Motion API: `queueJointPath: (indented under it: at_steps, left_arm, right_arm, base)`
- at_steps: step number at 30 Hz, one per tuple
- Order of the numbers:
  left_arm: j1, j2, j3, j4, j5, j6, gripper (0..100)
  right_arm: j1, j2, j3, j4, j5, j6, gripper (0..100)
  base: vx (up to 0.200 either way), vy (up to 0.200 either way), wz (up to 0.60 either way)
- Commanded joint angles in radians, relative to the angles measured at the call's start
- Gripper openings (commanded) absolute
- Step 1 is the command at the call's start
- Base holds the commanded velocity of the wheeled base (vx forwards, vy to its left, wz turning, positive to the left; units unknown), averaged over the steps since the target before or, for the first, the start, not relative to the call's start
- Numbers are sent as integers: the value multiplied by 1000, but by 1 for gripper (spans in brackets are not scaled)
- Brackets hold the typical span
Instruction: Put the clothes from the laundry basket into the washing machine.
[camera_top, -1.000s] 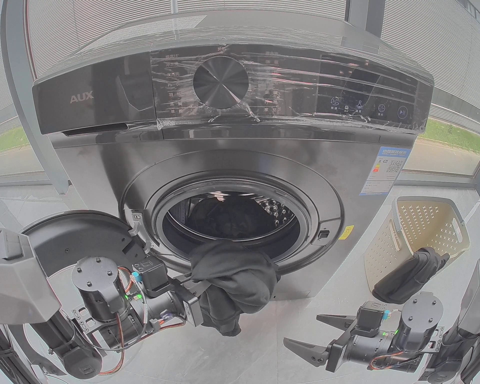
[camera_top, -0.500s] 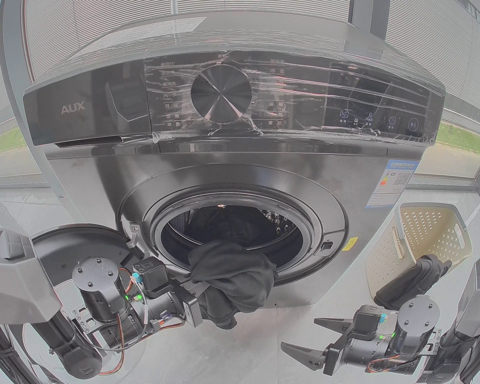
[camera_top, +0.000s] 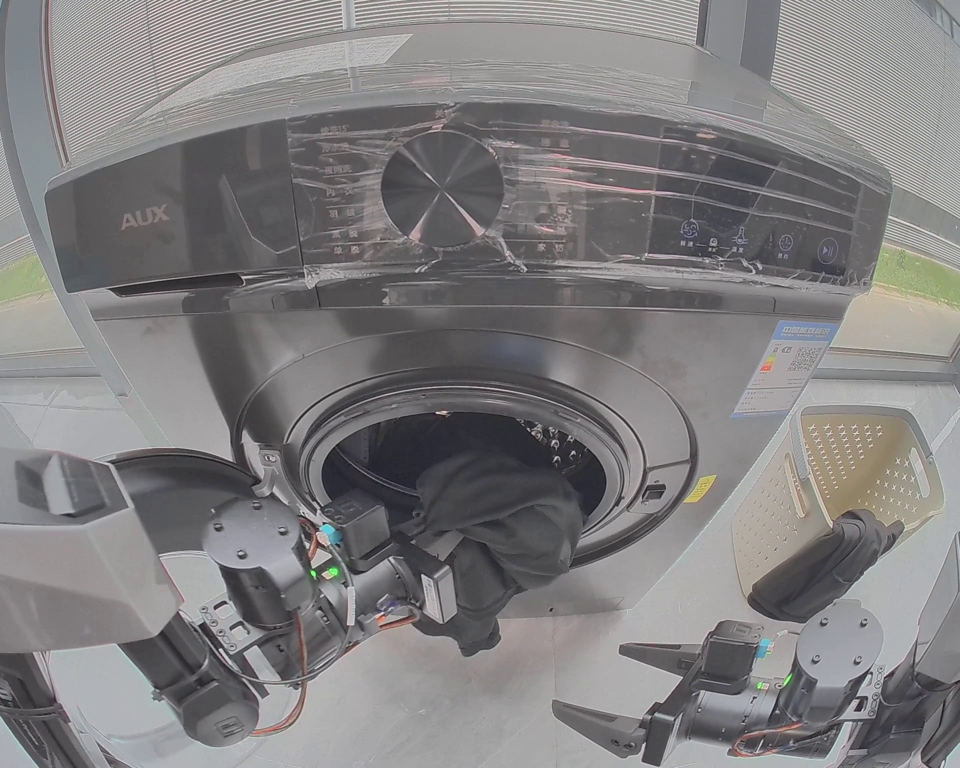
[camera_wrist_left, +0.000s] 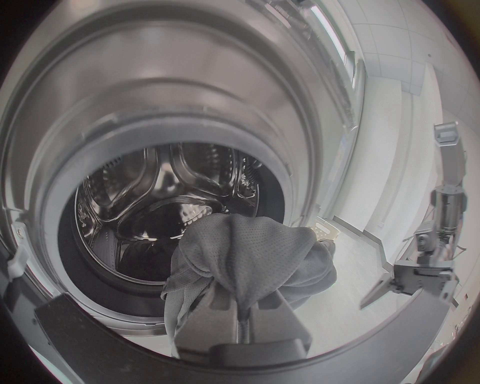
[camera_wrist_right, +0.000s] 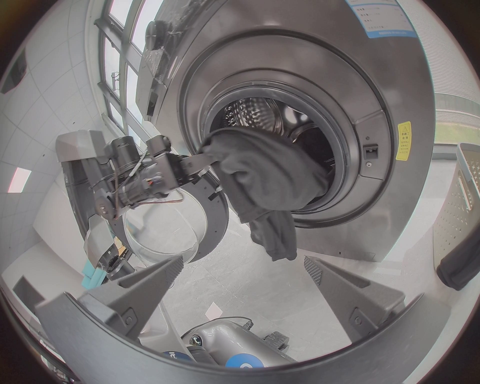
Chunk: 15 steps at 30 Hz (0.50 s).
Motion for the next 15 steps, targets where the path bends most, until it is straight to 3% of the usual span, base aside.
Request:
queueJointPath:
  at_steps: [1, 7, 11, 15]
  left_arm:
    - [13, 148, -98, -4, 42, -12, 0]
    - [69, 254, -248, -4, 58, -22, 0]
    - [86, 346, -398, 3, 137, -19, 0]
    - [85, 422, -500, 6, 151, -19, 0]
  right_arm:
    - [35, 2, 18, 1, -2, -23, 100]
    - [45, 18, 18, 1, -2, -28, 100]
    - [45, 25, 18, 1, -42, -35, 100]
    - [45, 27, 18, 1, -43, -35, 100]
  base:
    - [0, 0, 0]
    - [0, 0, 0]
    - [0, 0, 0]
    - [0, 0, 0]
